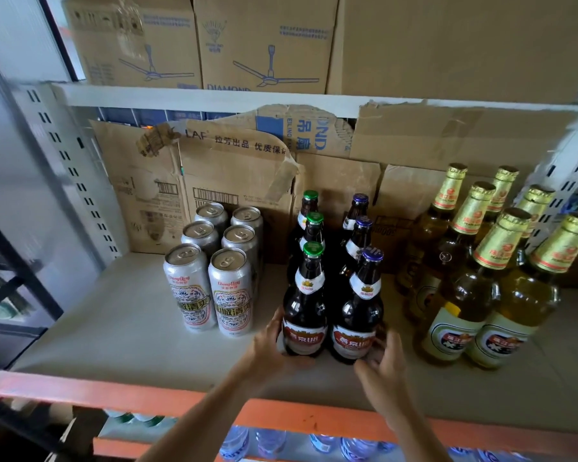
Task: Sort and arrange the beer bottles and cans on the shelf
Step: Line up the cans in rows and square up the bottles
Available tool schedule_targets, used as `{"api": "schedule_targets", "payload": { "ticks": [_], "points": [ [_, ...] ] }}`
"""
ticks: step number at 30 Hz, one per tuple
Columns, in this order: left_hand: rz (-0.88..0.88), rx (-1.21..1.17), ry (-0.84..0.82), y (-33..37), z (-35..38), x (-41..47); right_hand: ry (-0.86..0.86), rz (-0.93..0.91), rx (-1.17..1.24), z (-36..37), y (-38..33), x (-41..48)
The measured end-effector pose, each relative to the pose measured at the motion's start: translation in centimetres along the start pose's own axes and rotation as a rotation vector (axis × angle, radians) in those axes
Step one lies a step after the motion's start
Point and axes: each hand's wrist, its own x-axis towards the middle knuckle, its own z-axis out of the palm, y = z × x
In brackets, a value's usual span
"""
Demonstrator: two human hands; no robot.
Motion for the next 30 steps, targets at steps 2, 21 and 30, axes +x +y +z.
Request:
{"api": "schedule_targets", "payload": {
  "ticks": [2, 21, 30],
  "points": [
    [-0.015, 0.034, -0.034, -0.4, -0.2, -0.5, 0.195, -0.057, -0.115, 0.1, -0.4, -0.8],
    [-0.105, -0.763, 0.008, 3.9, -1.1, 3.5, 0.277, 0.260, 0.440, -0.1, -3.8, 5.6],
    [-0.243, -1.083, -0.058, 5.1, -1.3, 8.5, -0.052, 0.422, 0.545, -0.8, -6.0, 10.1]
  ]
}}
